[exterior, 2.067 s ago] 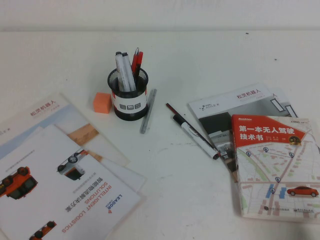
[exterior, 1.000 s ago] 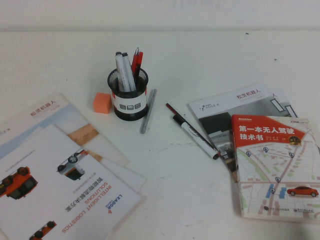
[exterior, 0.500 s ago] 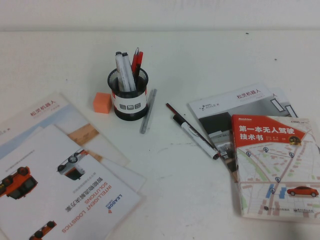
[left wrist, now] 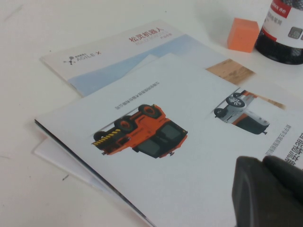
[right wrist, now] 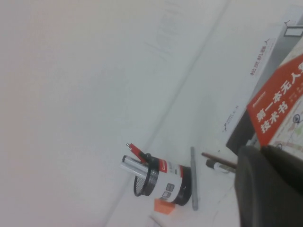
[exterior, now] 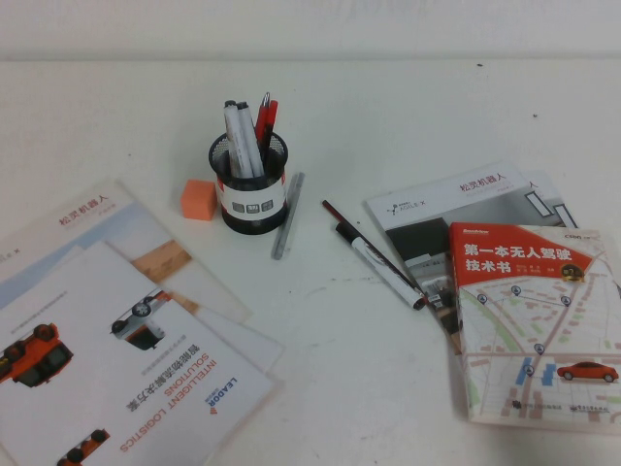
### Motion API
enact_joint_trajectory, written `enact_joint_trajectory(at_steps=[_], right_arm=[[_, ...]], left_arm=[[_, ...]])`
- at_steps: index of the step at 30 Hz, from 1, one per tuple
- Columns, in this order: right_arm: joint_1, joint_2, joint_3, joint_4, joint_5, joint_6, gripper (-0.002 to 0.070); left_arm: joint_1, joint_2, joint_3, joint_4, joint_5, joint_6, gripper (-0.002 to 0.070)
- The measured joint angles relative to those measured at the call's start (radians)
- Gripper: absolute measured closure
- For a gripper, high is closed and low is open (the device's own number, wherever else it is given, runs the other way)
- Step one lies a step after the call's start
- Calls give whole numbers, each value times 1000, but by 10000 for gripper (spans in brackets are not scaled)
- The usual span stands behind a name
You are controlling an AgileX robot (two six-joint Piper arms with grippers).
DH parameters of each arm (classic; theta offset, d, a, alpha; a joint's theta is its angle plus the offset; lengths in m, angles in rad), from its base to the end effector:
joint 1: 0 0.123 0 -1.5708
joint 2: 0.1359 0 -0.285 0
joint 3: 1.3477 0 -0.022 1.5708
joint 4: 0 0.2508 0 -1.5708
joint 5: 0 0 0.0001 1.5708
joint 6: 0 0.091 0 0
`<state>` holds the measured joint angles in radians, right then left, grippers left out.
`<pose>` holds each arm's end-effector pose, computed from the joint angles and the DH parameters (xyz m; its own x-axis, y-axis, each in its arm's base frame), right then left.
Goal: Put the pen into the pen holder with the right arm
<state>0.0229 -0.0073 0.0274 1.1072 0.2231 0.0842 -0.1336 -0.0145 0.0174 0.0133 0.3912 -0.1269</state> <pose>0.0548 0.0194 0.1952 -0.2166 0.9021 -0.3733 -0.0522 0.3711 0.9271 0.0515 -0.0065 0.1730 -0.3121 -0.0734 -0.9472 0.0933 0.9898 -0.1075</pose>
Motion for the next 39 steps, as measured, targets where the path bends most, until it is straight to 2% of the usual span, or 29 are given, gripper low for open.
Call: enact_joint_trajectory(at_steps=[3,8,10,14,18,23,26,34,39], right_arm=[[0,0,0,7,12,-11,696],[0,14,-68,-35,151,-198,696],[0,77,-157,-133,224,-244,696],[0,295,-406,-460,415,-275,696],[0,554,-637,-699,662,-282,696],[5,849,-832,-767,832,-367,696],[54,991,-910,-791,848,-401,696],[282,1383,-1154,-929,902,-399,696],[355,1614,-1323,-968,931,-401,696]], left_arm=[[0,0,0,0,0,0,677],[0,0,0,0,0,0,677],[0,0,0,0,0,0,677],[0,0,0,0,0,0,678],[0,0,0,0,0,0,677],[0,0,0,0,0,0,678],[0,0,0,0,0,0,677],[0,0,0,0,0,0,677],[0,0,0,0,0,0,678]])
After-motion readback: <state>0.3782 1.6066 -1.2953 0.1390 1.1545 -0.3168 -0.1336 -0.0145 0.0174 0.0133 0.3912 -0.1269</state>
